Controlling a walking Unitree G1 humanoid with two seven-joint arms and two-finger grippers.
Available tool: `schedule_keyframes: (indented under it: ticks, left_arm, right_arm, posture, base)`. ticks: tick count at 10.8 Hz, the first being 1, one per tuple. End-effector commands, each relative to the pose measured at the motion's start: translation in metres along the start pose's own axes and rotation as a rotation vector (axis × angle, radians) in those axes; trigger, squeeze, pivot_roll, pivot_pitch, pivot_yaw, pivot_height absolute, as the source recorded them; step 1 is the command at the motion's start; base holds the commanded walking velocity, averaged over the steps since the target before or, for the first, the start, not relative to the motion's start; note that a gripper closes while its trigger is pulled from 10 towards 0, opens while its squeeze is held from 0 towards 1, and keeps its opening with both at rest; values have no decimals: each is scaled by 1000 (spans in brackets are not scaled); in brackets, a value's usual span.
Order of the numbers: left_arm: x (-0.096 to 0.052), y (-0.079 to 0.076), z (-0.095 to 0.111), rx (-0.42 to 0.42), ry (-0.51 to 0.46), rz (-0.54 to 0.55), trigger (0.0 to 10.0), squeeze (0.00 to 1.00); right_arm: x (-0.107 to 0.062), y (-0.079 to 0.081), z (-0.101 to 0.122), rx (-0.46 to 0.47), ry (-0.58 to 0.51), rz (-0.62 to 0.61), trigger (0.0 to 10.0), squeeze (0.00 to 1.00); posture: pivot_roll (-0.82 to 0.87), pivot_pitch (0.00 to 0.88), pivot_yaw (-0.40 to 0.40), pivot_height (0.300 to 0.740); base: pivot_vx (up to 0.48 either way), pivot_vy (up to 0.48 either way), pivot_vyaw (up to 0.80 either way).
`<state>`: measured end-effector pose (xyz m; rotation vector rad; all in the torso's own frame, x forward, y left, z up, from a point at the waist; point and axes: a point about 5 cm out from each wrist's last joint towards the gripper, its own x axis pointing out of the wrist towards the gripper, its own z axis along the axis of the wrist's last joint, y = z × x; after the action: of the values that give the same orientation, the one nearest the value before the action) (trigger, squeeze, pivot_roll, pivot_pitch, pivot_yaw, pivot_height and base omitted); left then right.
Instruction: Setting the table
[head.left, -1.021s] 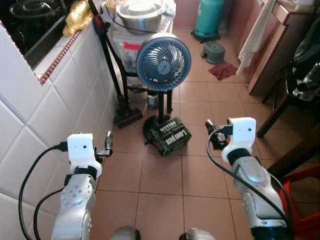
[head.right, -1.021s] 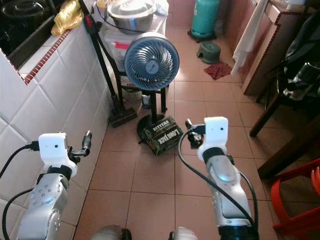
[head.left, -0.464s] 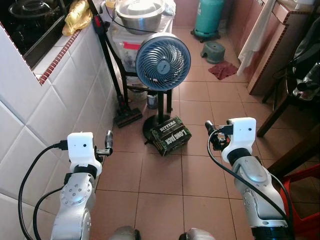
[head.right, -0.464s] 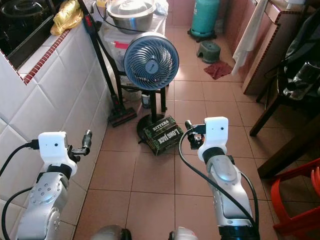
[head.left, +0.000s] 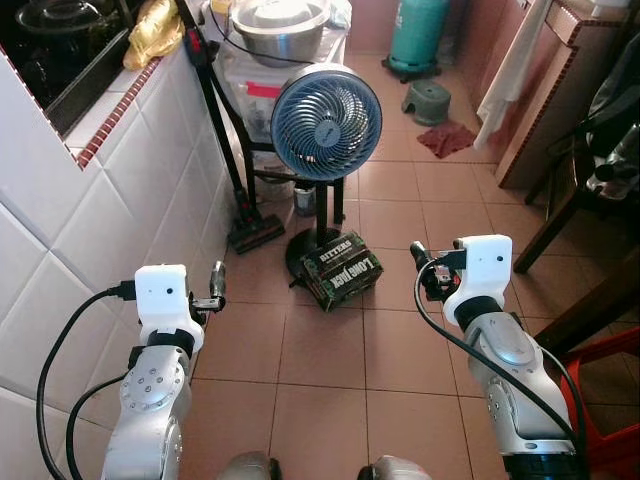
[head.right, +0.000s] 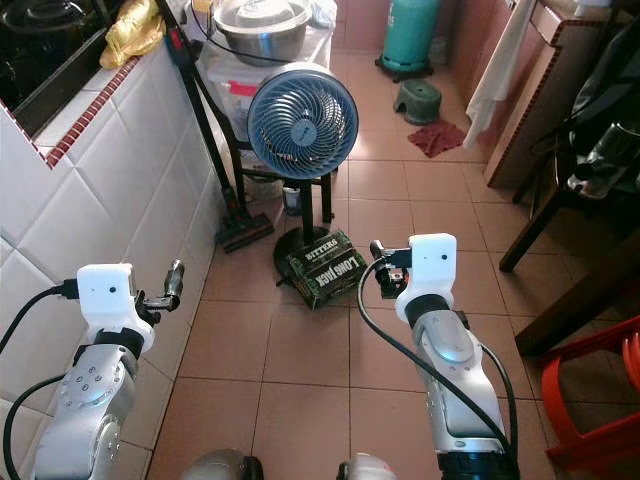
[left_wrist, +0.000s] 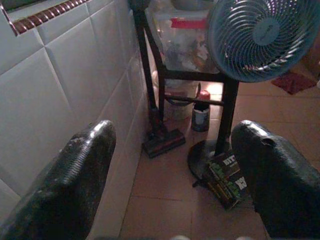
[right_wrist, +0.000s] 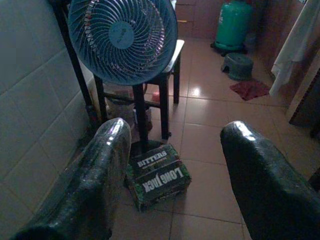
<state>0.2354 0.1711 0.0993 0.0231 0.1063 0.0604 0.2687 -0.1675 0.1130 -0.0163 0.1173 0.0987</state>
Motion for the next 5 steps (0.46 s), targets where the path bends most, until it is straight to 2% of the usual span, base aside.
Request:
schedule_keyframes:
  ticks: [1,5]
  left_arm:
    - [0,3,2,0,-4,10,10000,0]
    - [0,3,2,0,-4,10,10000,0]
  right_arm:
    - [-1,-1,4,4,-13,-3,10000,0]
    - [-1,-1,4,4,-13,-3,10000,0]
  posture:
    - [2,76,35,740]
    - [2,76,35,740]
  base:
    - [0,0,0]
    - [0,0,0]
